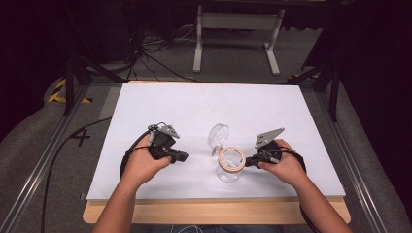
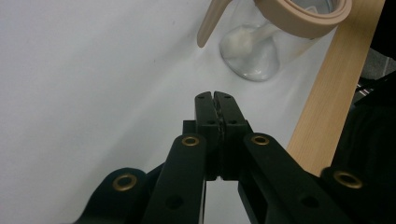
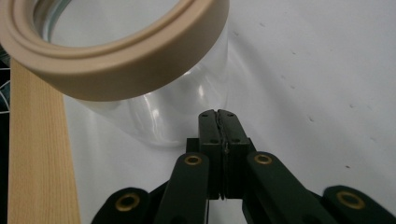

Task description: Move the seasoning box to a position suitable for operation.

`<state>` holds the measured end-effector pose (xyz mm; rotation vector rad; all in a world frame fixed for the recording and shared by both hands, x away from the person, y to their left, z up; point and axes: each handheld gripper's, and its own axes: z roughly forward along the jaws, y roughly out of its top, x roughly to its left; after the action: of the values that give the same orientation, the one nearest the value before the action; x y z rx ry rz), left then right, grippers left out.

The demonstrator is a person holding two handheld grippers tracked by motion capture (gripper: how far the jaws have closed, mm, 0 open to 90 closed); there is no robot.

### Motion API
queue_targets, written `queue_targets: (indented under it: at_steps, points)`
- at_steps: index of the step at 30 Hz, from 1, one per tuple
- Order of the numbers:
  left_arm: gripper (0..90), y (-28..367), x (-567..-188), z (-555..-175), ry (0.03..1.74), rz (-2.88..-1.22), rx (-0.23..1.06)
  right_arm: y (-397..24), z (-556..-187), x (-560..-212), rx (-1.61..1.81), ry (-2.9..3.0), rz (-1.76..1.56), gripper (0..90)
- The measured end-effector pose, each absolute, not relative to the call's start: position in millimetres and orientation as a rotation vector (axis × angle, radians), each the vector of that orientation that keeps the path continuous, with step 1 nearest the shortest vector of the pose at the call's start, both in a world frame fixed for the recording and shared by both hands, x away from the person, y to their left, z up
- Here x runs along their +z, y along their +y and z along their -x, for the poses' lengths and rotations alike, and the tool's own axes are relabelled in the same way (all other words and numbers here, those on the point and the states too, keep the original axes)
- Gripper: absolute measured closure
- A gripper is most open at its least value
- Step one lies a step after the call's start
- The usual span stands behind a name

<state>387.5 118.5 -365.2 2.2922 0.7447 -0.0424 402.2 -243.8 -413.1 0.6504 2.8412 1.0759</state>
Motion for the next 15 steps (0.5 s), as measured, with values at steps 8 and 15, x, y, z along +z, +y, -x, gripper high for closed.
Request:
queue_targets:
  at_steps: [8,15]
  points:
    - [89.2,120.0,-365.8,-388.5,0.75,-2.287,-0.056,-239.1,-399.1,-412.7,1.066,2.883,-0.631,90.0]
    - [88.0,121.7,-364.8,-389.2,0.751,-2.293,-0.051,-231.1,-395.2,-414.1,1.049,2.931,-0.597,90.0]
